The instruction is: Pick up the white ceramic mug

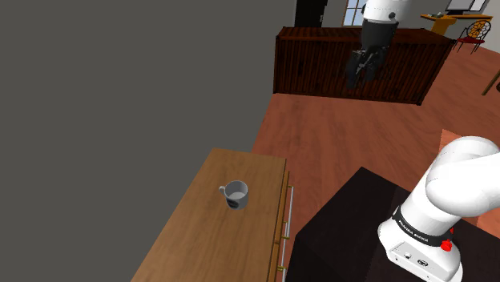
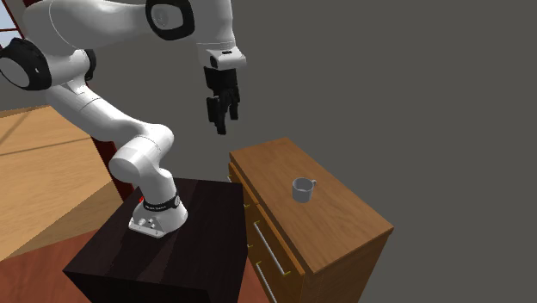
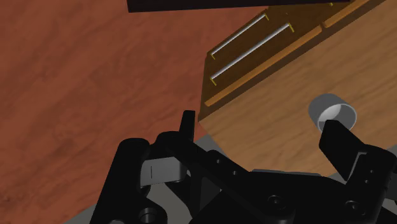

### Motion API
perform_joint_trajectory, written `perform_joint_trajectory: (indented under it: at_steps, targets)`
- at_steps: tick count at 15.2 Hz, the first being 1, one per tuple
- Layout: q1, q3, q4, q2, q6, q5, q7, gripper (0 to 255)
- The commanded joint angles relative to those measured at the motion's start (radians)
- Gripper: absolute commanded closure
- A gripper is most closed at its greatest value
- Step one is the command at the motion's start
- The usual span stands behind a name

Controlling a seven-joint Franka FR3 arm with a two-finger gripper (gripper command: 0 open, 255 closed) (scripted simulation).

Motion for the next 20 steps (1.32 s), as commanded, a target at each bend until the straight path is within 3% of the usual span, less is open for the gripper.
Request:
perform_joint_trajectory:
  at_steps: [1, 11, 20]
  targets:
    - [0.000, 0.000, 0.000, 0.000, 0.000, 0.000, 0.000, 0]
    - [0.042, 0.083, -0.180, 0.149, 0.327, 0.067, 0.094, 0]
    - [0.080, 0.160, -0.225, 0.407, 0.633, 0.108, 0.174, 0]
